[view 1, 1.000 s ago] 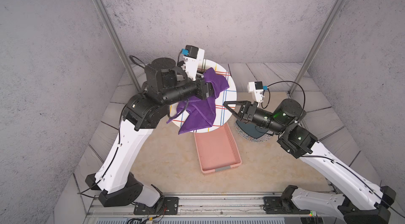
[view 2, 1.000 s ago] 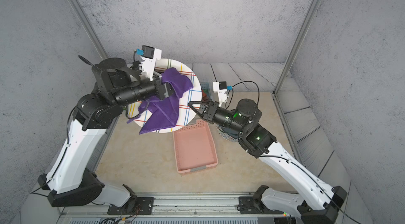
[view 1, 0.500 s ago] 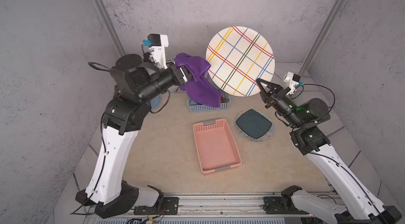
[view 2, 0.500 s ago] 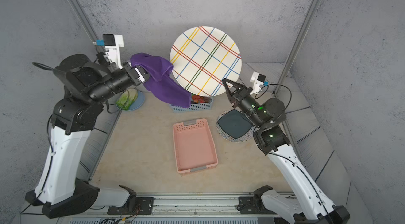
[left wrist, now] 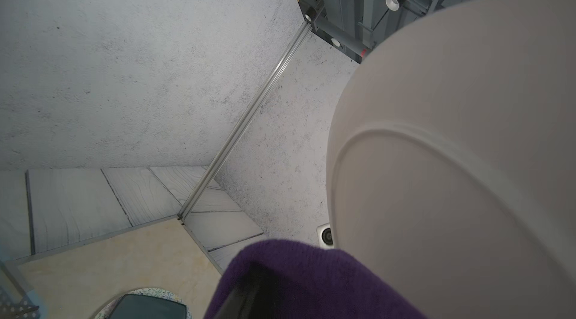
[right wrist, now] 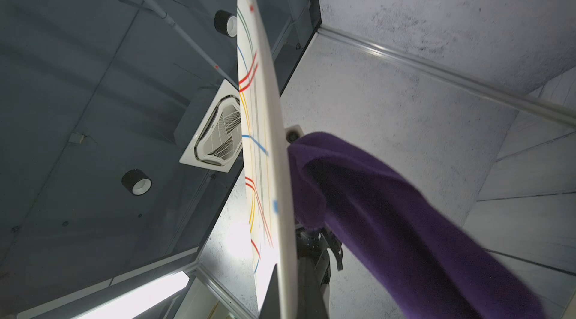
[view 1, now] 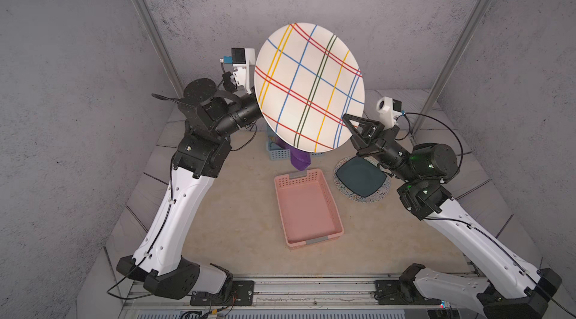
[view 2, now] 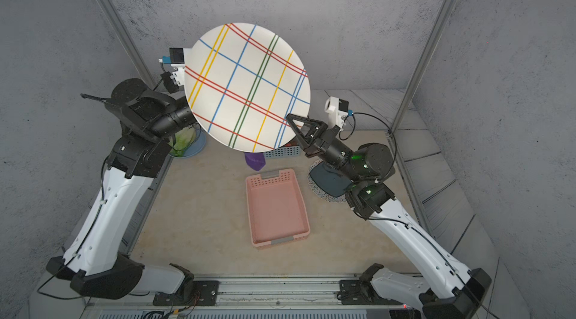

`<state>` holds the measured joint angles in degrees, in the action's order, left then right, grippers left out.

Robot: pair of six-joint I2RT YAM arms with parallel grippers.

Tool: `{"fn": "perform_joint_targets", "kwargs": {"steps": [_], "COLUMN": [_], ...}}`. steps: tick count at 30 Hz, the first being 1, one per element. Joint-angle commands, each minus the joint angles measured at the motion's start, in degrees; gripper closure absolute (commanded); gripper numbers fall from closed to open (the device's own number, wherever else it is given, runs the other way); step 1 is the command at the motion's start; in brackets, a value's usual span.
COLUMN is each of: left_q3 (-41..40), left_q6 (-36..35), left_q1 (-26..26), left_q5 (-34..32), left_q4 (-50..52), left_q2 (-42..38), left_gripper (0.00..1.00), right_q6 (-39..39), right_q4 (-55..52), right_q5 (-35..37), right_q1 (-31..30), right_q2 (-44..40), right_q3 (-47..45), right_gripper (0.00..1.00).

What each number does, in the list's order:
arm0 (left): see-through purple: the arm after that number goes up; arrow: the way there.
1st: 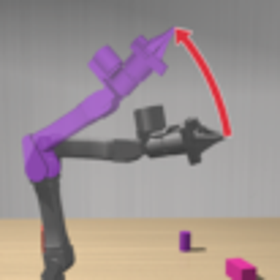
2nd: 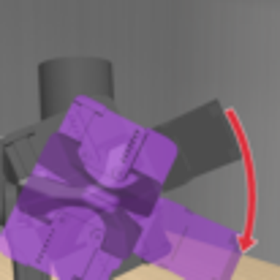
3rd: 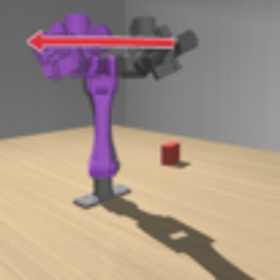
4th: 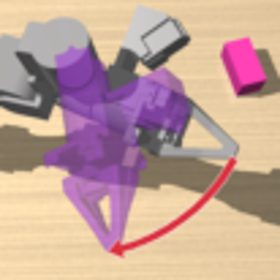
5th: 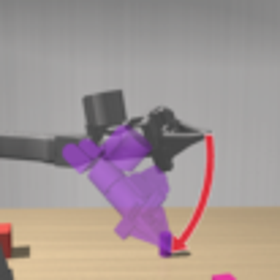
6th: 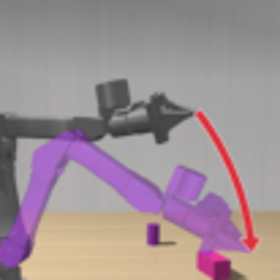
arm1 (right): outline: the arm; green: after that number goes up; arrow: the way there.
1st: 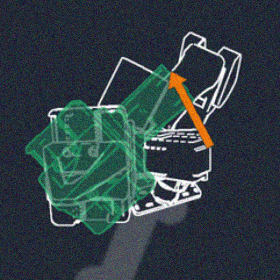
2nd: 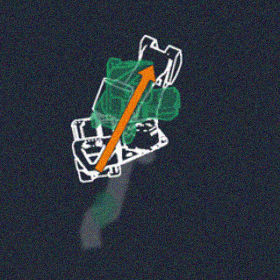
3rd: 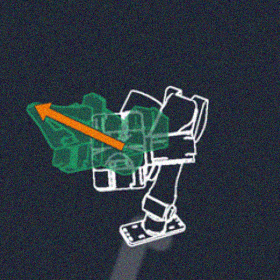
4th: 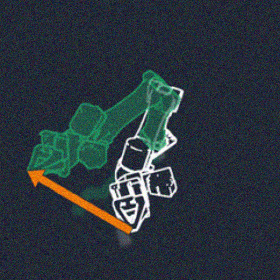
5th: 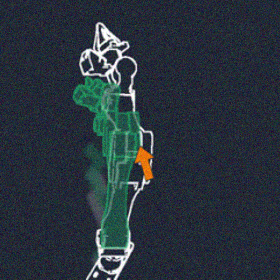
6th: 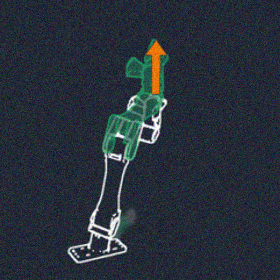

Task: Wipe the wet plate dry
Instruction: Wipe the plate with towel.

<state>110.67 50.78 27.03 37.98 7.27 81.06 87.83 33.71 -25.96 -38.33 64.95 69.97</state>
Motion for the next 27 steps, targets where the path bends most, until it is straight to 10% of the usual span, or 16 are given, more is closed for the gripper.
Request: {"fn": "perform_joint_targets", "kwargs": {"steps": [1,6,13,18,27], "left_q3": [0.1,-5.4,-3.6,1.3,-8.1], "left_q6": [3.4,3.6,17.7,22.0,9.7], "left_q1": [4.5,11.2,0.7,2.3,12.0], "left_q5": [2.9,-0.8,-4.0,-2.0,-3.1], "left_q4": [-9.6,-15.5,-25.6,-29.4,-21.4], "left_q2": [-0.9,-3.1,-3.1,1.0,-5.4], "left_gripper": [1.0,1.0,1.0,1.0,1.0], "right_q6": [-1.1,2.0,2.8,-0.9,1.0], "right_q4": [4.7,6.1,5.0,2.2,1.0], "right_q5": [1.2,5.6,-0.9,0.5,4.8], "right_q1": [-1.5,2.5,3.8,-2.9,3.3], "right_q2": [2.1,4.8,2.1,1.6,7.3], "right_q3": [2.9,7.0,2.3,1.0,9.3], "right_gripper": [1.0,1.0,1.0,1.0,1.0]}}
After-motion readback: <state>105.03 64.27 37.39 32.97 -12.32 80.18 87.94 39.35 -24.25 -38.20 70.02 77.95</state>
